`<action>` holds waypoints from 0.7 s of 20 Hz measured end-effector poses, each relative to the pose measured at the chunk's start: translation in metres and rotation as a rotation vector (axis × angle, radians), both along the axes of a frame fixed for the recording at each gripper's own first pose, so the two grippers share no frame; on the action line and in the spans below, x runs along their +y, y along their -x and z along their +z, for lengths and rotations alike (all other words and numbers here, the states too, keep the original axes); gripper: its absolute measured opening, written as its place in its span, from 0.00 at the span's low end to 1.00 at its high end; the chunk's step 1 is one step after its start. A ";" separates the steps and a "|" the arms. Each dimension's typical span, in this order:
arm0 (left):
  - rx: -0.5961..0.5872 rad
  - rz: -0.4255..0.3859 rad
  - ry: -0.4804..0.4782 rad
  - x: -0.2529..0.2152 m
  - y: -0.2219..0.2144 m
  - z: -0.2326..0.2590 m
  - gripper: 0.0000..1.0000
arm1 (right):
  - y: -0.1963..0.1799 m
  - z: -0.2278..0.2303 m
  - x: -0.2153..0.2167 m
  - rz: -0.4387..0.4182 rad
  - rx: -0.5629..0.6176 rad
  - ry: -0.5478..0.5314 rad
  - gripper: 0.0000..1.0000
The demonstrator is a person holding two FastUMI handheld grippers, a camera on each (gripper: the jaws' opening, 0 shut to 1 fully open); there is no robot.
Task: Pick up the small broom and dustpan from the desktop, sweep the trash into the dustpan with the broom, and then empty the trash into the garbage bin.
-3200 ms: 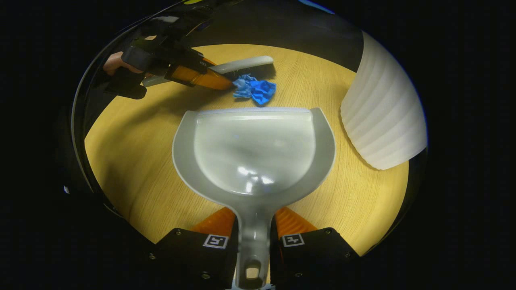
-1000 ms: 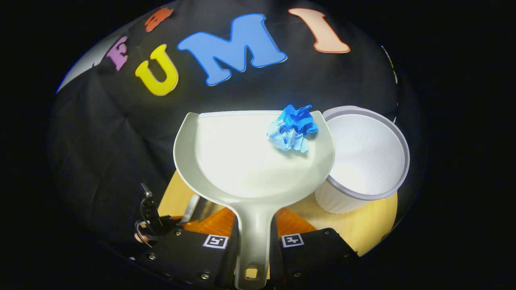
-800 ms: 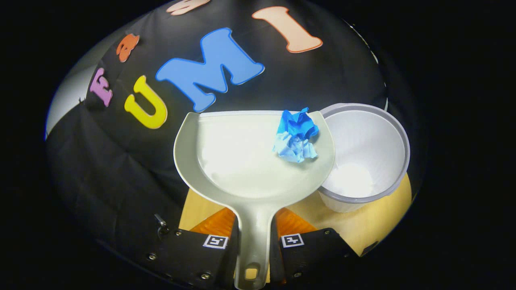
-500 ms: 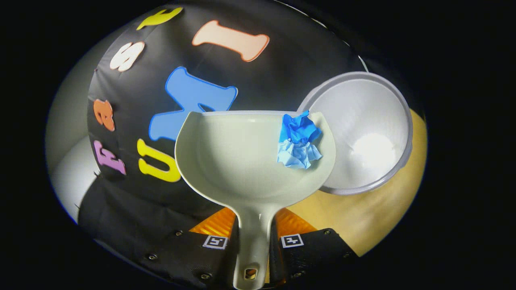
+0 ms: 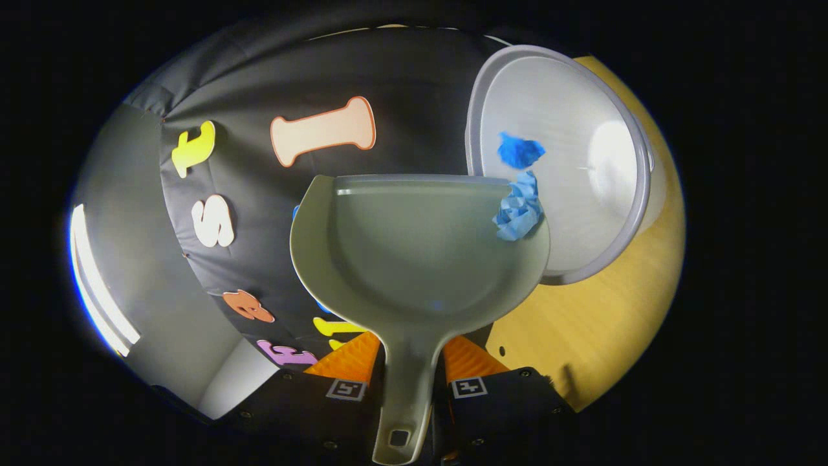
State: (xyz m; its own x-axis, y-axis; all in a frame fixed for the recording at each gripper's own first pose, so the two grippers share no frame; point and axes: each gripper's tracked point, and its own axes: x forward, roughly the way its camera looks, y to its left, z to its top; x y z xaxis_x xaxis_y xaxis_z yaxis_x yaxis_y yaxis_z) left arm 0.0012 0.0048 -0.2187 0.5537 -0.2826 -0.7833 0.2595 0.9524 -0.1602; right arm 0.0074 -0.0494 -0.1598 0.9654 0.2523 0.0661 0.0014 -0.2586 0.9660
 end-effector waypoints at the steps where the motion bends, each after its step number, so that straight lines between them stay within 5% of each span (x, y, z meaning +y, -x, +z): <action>1: -0.003 -0.002 0.000 0.001 0.002 0.001 0.43 | 0.000 -0.001 0.002 0.003 -0.007 -0.006 0.34; 6: -0.005 0.018 0.011 0.005 0.005 0.000 0.45 | -0.002 -0.001 0.009 0.027 -0.007 0.105 0.33; 11: 0.005 0.049 0.013 0.019 0.009 -0.003 0.43 | 0.020 -0.011 0.061 0.100 -0.002 0.376 0.33; 14: 0.014 0.072 -0.002 0.026 0.010 -0.008 0.46 | 0.040 -0.036 0.099 0.174 0.038 0.646 0.33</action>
